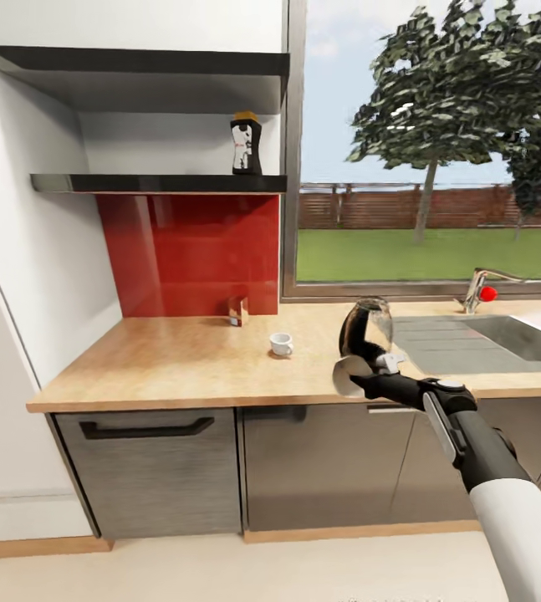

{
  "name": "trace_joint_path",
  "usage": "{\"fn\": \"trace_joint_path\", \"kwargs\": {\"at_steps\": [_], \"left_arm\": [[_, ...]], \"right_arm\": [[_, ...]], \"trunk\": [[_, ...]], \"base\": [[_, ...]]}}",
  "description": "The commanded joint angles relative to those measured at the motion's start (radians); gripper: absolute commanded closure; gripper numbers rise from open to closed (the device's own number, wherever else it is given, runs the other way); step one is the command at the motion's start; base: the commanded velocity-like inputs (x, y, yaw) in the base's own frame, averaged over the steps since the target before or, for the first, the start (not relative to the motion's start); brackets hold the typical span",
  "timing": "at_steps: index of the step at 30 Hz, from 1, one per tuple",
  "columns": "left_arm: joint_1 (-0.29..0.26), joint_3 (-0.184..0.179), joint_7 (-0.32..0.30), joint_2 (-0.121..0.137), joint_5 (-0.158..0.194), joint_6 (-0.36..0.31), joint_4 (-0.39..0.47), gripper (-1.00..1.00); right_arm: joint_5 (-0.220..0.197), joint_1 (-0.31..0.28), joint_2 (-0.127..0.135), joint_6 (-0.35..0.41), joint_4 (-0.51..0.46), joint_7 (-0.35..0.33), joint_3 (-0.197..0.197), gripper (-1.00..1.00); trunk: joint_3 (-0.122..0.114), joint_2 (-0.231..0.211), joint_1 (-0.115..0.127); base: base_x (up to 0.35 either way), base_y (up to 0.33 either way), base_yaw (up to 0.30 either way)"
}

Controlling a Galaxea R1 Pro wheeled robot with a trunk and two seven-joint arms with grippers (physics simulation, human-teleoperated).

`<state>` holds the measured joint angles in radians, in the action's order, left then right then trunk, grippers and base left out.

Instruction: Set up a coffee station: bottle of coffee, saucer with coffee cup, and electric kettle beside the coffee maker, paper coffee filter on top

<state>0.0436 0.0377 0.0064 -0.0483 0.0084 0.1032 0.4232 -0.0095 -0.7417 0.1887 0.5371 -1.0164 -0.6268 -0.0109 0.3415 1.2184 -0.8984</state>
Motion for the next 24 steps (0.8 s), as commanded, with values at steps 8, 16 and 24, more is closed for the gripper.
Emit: {"fn": "trace_joint_path", "kwargs": {"at_steps": [8, 16, 24], "left_arm": [[0.000, 0.004, 0.001, -0.001, 0.001, 0.001, 0.002, -1.00], [0.001, 0.004, 0.000, -0.001, 0.001, 0.001, 0.002, -1.00], [0.001, 0.004, 0.001, -0.001, 0.001, 0.001, 0.002, -1.00]], "right_arm": [[-0.001, -0.001, 0.001, 0.007, -0.001, -0.008, -0.001, 1.00], [-0.001, -0.001, 0.001, 0.007, -0.001, -0.008, -0.001, 1.00], [-0.001, -0.001, 0.001, 0.007, -0.001, -0.008, -0.001, 1.00]], "trunk": [[-0.003, 0.001, 0.000], [-0.006, 0.001, 0.000], [-0.010, 0.001, 0.000]], "base": [[0.000, 0.000, -0.236], [0.000, 0.000, -0.243], [0.000, 0.000, -0.243]]}}
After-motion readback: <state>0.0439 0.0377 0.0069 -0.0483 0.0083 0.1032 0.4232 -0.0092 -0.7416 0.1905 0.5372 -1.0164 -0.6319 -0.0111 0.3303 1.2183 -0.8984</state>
